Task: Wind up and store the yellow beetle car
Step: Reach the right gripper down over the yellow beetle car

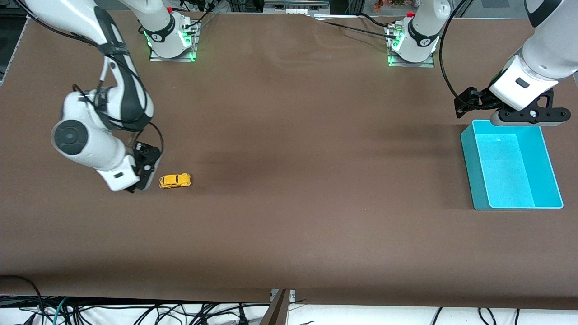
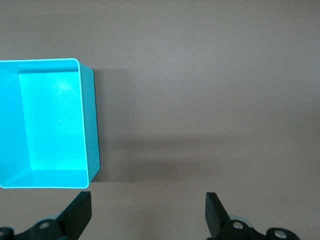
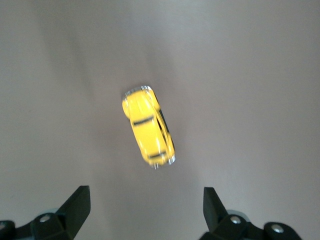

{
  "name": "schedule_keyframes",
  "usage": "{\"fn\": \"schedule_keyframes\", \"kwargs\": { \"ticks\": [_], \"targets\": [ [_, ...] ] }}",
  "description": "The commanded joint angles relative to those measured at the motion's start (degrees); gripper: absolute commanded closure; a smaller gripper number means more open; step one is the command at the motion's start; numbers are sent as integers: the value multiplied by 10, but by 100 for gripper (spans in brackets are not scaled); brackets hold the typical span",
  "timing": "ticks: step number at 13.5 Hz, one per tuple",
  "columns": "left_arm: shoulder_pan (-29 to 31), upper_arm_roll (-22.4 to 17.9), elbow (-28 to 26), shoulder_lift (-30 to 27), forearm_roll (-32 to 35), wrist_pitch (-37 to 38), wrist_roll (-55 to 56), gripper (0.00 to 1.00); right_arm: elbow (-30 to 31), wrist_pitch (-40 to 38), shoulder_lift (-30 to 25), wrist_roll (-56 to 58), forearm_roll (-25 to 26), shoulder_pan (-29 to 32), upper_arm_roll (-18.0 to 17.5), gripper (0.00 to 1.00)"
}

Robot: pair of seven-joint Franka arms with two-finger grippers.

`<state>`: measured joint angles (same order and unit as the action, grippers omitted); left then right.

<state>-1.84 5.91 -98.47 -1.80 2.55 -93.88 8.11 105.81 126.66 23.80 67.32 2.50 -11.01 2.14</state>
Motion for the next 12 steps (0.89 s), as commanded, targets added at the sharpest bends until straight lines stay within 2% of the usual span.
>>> {"fn": "schedule_keyframes", "kwargs": {
  "ticks": [1,4,9,12],
  "targets": [
    [1,0,18,7,-9,13,4,0,21,60,26,54,6,1,-12,0],
    [1,0,18,7,-9,13,4,0,33,107,50,109,5,2,-15,0],
    [3,0,17,7,-9,15,3,0,82,183,50,142,5,3,-15,0],
    [5,0,18,8,-9,20,2,0,92,195,50,155,5,4,-14,0]
  ]
}}
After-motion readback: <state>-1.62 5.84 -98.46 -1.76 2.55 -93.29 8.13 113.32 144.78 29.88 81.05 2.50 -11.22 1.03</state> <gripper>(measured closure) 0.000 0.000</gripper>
